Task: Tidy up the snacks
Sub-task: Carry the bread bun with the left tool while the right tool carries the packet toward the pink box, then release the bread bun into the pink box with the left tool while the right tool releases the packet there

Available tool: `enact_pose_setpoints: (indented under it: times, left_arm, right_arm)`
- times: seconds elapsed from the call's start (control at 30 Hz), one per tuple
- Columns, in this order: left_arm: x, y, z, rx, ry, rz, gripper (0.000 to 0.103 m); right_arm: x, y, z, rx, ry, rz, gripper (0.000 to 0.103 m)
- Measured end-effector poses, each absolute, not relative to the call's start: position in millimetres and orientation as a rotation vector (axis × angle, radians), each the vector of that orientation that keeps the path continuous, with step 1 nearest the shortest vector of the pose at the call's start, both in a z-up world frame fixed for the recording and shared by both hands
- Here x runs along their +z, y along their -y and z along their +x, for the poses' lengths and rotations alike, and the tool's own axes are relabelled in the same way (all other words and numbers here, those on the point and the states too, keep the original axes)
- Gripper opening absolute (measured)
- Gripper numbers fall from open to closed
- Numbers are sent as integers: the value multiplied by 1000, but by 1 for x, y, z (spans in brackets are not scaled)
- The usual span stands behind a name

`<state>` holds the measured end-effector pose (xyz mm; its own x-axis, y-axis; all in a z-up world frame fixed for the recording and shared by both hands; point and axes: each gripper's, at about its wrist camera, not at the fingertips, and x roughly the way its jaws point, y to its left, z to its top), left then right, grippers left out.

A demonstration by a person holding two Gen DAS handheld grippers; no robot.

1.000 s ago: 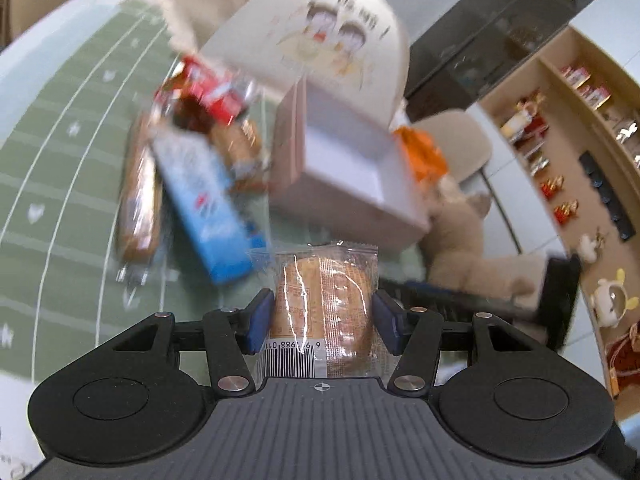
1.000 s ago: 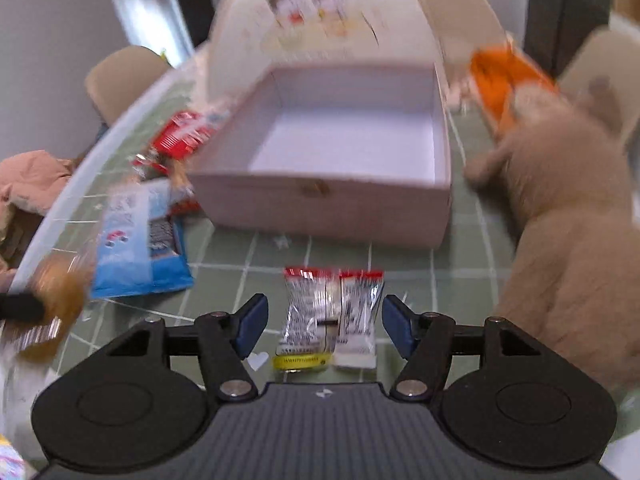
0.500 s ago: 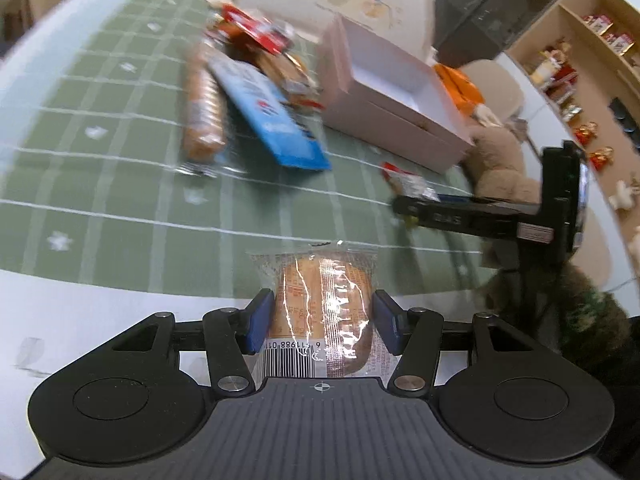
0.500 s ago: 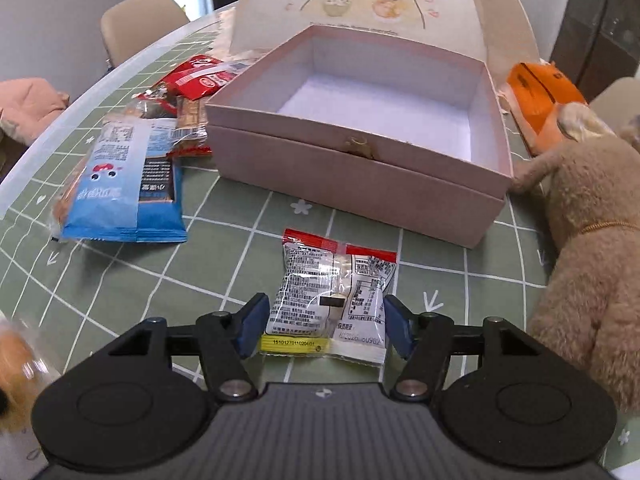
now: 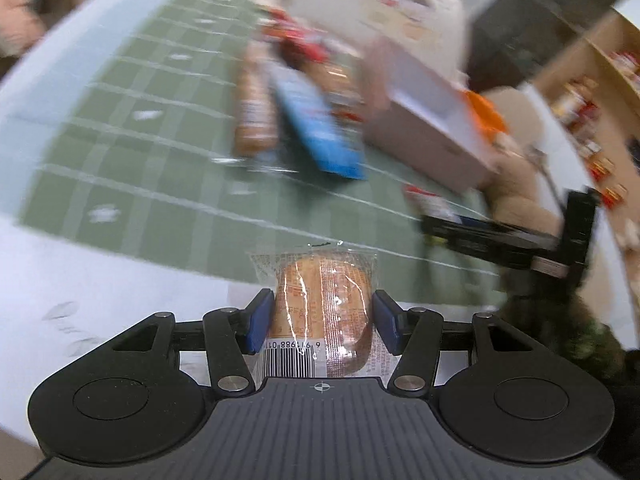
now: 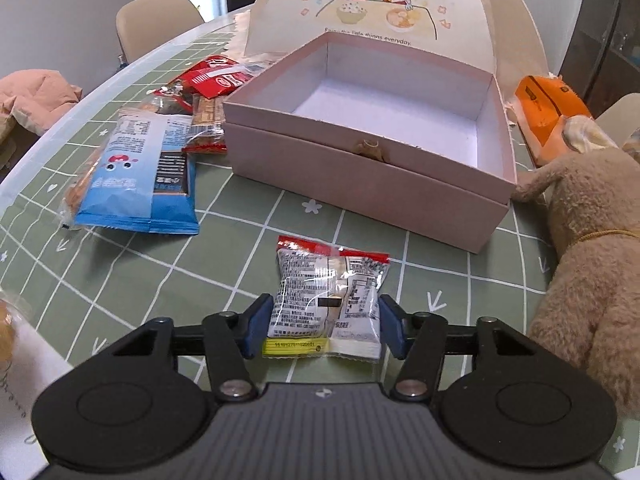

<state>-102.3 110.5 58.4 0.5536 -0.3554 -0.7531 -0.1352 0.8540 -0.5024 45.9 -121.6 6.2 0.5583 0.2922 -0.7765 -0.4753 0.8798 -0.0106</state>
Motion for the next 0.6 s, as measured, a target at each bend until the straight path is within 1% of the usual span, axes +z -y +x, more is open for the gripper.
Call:
enact_pose_setpoints:
  times: [0.13,0.27,0.37,0.47,0.6]
  left_arm:
    - [88,-82,-76,-321,-931,-556,59]
    - [137,-62,-34,-426,-785,-492,59]
    - [162,-52,7,-430,-667,-465,59]
    - [160,-43,62,-392,-612,-422,59]
    - [121,-36,132,-329,-637,-398,58]
  right_arm:
    - [23,132,35,470,-841,-210,51]
    - [48,151,25,453,-793,-166,51]
    - [68,170,22,429,-764,-84,51]
    - [81,181,22,402,-748,-30,50]
    - [98,183,25,365,-724,-24,50]
